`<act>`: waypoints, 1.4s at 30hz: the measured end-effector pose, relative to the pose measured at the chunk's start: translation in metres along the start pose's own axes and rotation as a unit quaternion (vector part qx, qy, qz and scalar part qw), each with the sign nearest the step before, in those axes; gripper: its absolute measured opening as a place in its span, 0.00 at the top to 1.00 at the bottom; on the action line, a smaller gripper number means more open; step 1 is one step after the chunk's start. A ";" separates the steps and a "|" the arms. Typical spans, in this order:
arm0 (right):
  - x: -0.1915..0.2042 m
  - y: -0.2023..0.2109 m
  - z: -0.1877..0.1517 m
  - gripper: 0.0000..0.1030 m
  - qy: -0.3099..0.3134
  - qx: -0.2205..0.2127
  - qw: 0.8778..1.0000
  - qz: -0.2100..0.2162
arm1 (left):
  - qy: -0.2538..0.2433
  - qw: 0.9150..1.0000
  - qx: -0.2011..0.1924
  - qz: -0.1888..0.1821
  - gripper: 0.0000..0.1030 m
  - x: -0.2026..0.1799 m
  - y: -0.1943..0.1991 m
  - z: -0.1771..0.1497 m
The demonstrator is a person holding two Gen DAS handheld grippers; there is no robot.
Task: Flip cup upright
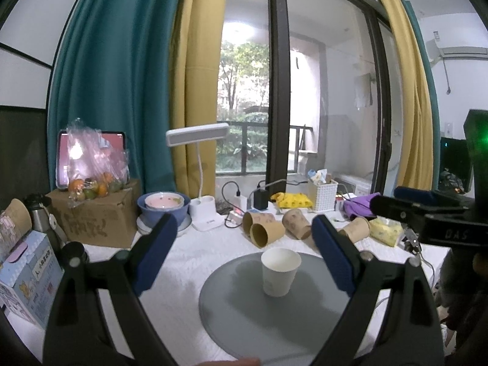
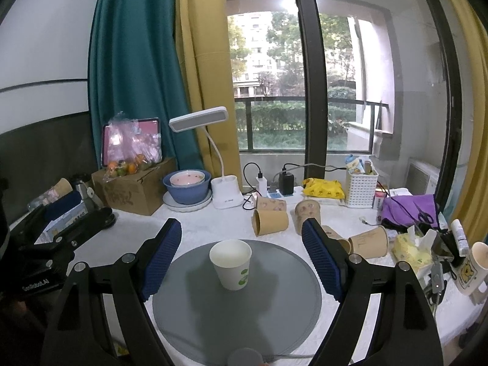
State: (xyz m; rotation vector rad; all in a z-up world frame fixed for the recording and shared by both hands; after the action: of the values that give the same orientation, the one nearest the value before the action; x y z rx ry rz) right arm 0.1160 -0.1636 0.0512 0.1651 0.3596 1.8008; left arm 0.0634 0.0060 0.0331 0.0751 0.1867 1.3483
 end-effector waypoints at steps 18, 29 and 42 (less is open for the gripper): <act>0.002 -0.001 -0.004 0.19 0.003 0.004 1.000 0.003 | 0.004 1.000 0.003 -0.003 0.12 -0.003 0.003 -0.004; 0.000 -0.002 -0.008 0.19 0.006 0.007 1.000 0.005 | 0.004 1.000 0.003 -0.003 0.12 -0.002 0.003 -0.004; 0.002 -0.002 -0.007 0.19 0.005 0.007 1.000 0.004 | 0.006 1.000 0.002 0.000 0.12 -0.002 0.003 -0.008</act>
State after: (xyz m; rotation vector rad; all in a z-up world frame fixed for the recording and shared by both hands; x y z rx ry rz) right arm 0.1153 -0.1628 0.0441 0.1679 0.3797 1.8086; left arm 0.0593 0.0042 0.0262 0.0706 0.1986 1.3493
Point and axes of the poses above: each gripper's, at about its wrist camera, not at the fingertips, and y roughly against the way its jaws point, x to its left, z to its top, the point moved 8 cm from there along -y, roughly the way its jaws point, and after that the axes turned 14 degrees about -z, right-handed, at the moved point
